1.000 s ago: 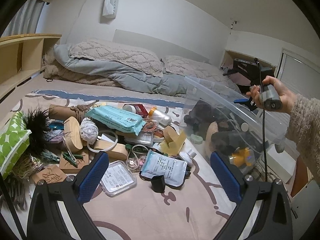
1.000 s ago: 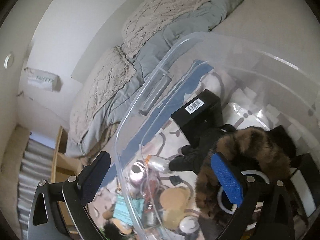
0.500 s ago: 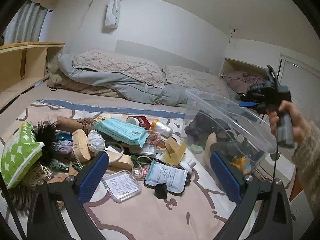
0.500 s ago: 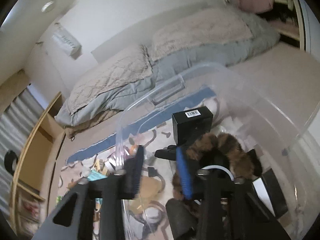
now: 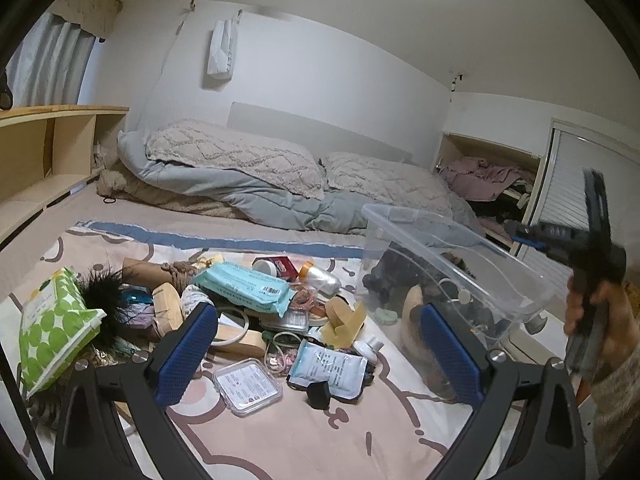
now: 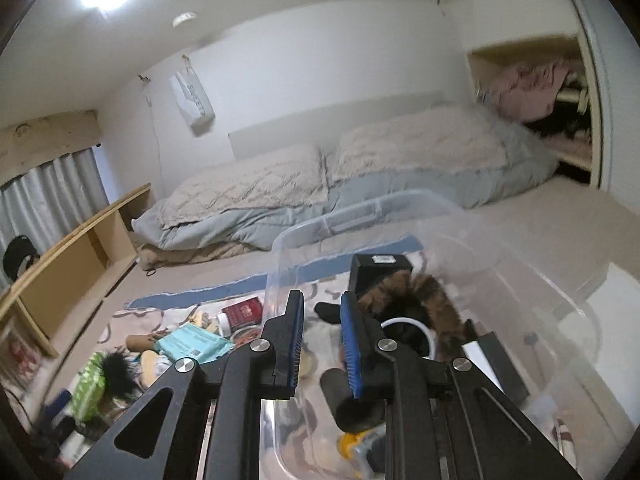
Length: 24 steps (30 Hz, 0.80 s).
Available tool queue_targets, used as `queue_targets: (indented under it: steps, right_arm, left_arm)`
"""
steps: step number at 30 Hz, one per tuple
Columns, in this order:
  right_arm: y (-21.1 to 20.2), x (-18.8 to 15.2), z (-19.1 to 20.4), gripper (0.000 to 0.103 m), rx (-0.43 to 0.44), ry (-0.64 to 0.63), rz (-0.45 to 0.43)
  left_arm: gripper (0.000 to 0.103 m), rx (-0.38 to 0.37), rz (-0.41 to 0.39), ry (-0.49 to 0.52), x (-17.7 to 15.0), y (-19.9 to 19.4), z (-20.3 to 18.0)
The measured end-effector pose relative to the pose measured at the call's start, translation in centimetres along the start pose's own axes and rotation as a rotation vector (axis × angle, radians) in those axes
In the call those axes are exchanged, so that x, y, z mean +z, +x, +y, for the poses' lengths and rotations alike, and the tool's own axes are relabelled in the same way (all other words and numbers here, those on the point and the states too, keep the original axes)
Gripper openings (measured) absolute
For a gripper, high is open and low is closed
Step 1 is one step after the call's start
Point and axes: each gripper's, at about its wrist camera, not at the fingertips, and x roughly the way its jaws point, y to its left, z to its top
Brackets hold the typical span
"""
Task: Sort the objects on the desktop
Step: 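Withdraw the open right tool from the bin toward the clutter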
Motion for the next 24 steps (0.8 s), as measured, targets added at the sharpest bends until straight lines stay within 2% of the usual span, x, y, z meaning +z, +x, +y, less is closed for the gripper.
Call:
queue_targets:
  steps: [7,12,18,20,22,24]
  right_arm:
    - [-3.6,-2.4,-0.1,0.020,-0.075,-0.040,-0.124]
    - [-5.6,-4.2,0.9,0.020,-0.115,-0.113,-0.194]
    - [-7.0,-6.0,1.0,0.021,-0.090,-0.119,-0.231]
    - [-7.2,-6.6,0.9,0.033,-0.074,-0.113,-0.225]
    - [-7.5,-7.1,1.1,0.098,-0.100,-0.109,-0.229]
    - [-8.0,-7.9,1.3,0.101,-0.116,-0.111,-0.264]
  left_arm:
    - [0.102,-0.007,-0.029,0.012,0.5,-1.5,-0.5]
    - [0.102,-0.012,-0.045,0.025,0.6,-2.3,-1.0]
    - [0.103,-0.010,-0.063,0.034,0.6,-3.1,-1.6]
    - [0.103,-0.003,-0.069,0.043,0.6,-3.4,-1.7]
    - [0.103,0.002,-0.076,0.049,0.5,-3.6,-1.9]
    - [0.103,0.005,-0.080,0.051,0.3,-3.8,-1.9]
